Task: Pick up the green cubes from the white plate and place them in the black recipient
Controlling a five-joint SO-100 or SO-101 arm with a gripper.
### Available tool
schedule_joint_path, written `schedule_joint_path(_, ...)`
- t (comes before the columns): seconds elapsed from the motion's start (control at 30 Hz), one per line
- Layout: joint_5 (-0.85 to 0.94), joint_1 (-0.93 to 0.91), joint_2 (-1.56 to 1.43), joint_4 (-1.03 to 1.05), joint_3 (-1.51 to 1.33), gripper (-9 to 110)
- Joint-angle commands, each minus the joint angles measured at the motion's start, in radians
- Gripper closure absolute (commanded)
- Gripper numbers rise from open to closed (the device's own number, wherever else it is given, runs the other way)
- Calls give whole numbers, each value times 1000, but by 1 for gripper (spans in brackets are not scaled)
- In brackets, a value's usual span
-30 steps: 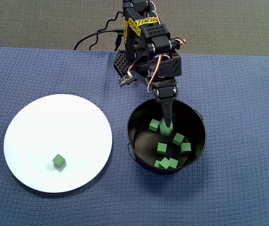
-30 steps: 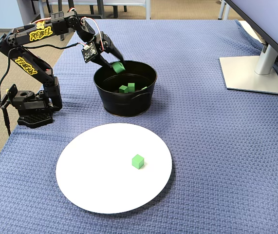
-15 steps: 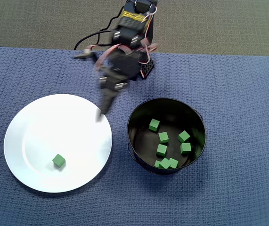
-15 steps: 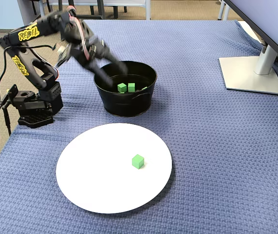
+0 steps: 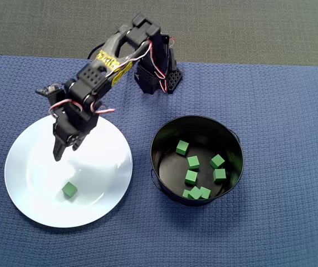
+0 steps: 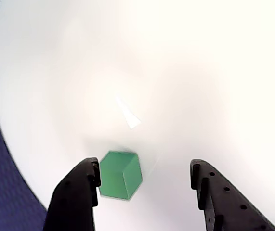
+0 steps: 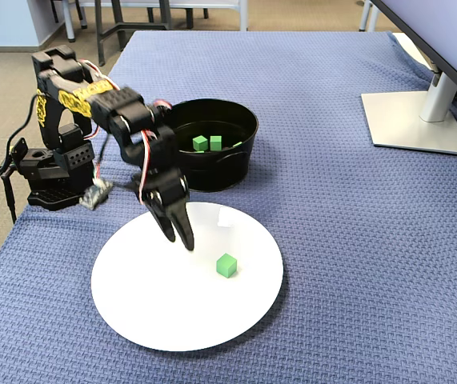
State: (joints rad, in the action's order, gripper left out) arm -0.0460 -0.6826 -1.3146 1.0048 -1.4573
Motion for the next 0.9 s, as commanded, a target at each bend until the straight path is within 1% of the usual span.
schedule_joint_path(0.0, -86, -5, 61, 12, 127, 85)
schedule_joint_path(0.1, -94, 21, 104, 71, 186, 85)
schedule_joint_path(0.27, -204, 37, 155, 170, 310, 85)
schedule_joint_path(0.33, -219, 41, 198, 215, 380, 86)
schedule_joint_path(0.5, -179, 64, 311, 227, 508, 85)
schedule_joint_path(0.67, -101, 101, 420, 301, 658, 86)
schedule_joint_path(0.87, -167, 89, 471, 264, 706, 85)
